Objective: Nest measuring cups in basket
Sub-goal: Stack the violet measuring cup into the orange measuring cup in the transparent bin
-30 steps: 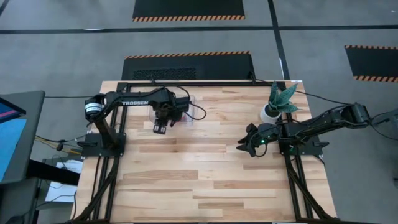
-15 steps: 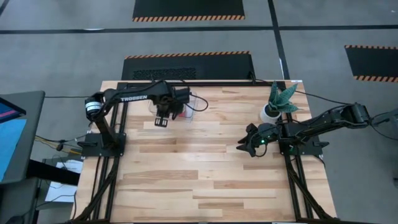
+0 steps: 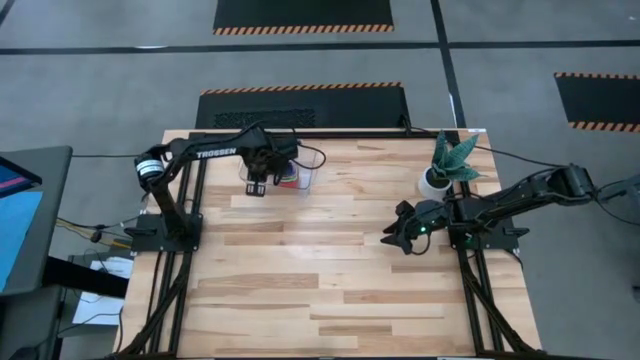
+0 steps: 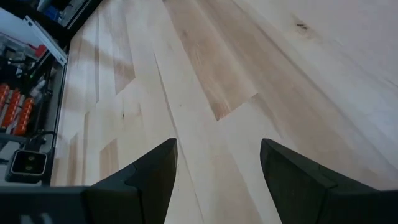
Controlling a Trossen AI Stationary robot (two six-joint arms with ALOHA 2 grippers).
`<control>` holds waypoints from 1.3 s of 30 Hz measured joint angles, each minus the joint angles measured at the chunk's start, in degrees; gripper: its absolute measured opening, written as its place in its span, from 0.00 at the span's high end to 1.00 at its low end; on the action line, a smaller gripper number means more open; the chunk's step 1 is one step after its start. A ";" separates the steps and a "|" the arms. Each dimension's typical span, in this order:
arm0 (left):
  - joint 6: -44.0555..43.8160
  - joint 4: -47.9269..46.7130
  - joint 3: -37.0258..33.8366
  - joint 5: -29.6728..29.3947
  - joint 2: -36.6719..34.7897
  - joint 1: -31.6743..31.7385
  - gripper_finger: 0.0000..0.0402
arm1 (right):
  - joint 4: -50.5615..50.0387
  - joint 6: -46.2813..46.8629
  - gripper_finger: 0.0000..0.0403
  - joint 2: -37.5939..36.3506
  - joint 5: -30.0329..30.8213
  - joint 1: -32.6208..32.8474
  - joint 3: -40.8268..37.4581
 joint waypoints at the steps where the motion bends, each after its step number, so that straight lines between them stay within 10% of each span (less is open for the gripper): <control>1: -0.66 0.04 -0.02 0.91 0.00 -0.46 0.81 | 0.00 -0.06 0.37 0.00 0.01 0.21 0.00; 14: -4.50 -1.22 -0.02 1.65 0.00 -6.16 0.81 | -0.48 -0.52 0.37 0.00 0.04 0.62 0.00; 39: 6.08 7.33 -0.76 6.30 0.00 1.50 0.81 | -0.94 -0.52 0.37 0.00 0.09 0.62 0.00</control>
